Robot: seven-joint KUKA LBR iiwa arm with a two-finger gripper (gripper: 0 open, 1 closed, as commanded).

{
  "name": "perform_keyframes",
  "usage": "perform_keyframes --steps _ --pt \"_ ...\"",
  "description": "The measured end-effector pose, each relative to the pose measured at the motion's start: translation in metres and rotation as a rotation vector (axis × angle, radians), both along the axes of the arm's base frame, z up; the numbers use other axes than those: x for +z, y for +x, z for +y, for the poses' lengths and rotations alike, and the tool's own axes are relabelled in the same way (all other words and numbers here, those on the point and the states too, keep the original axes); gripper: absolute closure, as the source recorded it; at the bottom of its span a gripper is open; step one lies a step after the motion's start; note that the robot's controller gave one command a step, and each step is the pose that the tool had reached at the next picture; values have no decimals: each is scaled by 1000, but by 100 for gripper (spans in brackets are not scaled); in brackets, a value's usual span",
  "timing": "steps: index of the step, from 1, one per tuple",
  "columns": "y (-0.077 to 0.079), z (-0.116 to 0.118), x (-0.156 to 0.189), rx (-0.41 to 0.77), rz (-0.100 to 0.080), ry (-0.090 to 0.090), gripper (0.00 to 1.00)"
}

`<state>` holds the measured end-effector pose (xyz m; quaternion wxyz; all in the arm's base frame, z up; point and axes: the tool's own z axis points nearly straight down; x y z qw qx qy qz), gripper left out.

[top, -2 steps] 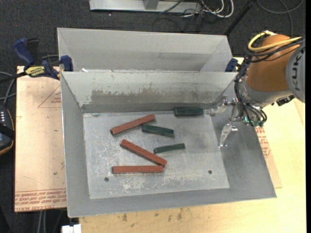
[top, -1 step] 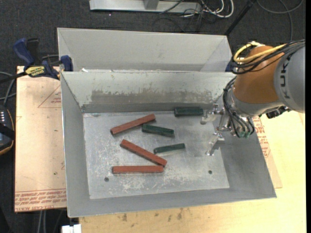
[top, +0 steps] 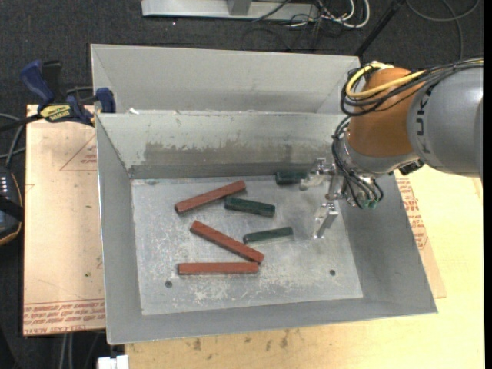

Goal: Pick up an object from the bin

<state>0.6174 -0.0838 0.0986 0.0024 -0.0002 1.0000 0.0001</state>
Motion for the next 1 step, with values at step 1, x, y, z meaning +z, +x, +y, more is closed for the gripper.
perform_keyframes --steps 1 --pt "-82 87 -20 271 -21 -3 100"
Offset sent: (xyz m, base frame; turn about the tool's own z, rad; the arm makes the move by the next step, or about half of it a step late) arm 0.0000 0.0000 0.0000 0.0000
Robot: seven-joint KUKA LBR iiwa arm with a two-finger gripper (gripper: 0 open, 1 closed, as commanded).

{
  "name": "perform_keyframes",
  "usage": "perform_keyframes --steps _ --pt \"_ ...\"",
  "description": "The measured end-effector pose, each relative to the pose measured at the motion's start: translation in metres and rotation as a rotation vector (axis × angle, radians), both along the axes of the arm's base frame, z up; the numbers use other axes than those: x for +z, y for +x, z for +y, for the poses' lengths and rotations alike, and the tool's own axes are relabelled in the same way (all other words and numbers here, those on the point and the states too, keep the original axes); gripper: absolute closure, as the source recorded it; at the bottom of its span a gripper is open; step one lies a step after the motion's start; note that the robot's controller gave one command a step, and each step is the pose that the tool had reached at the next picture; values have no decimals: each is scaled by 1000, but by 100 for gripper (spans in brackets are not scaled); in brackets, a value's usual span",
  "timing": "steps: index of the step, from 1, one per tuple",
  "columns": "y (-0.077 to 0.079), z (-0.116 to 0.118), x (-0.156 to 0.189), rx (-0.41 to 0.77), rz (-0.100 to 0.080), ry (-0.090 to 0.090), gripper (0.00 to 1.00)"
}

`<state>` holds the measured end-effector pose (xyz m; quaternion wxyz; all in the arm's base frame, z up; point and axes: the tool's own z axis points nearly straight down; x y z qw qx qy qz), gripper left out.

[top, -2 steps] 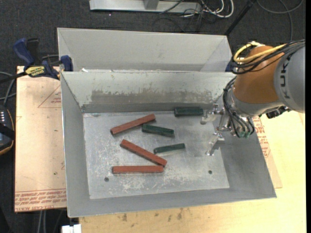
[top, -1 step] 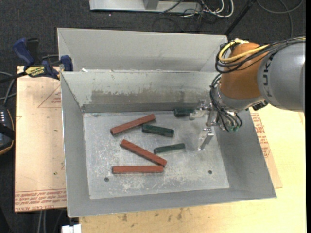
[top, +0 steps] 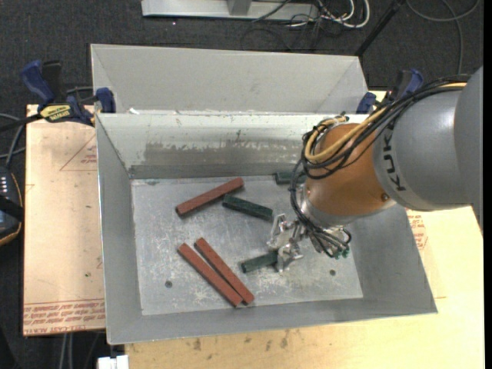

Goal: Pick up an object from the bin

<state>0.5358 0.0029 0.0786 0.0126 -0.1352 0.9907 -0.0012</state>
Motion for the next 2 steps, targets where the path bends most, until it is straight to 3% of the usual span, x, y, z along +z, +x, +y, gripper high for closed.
perform_keyframes --steps 1,2 --pt "0 0 0 0 0 0 100" --pt "-28 26 192 91 27 -1 100"
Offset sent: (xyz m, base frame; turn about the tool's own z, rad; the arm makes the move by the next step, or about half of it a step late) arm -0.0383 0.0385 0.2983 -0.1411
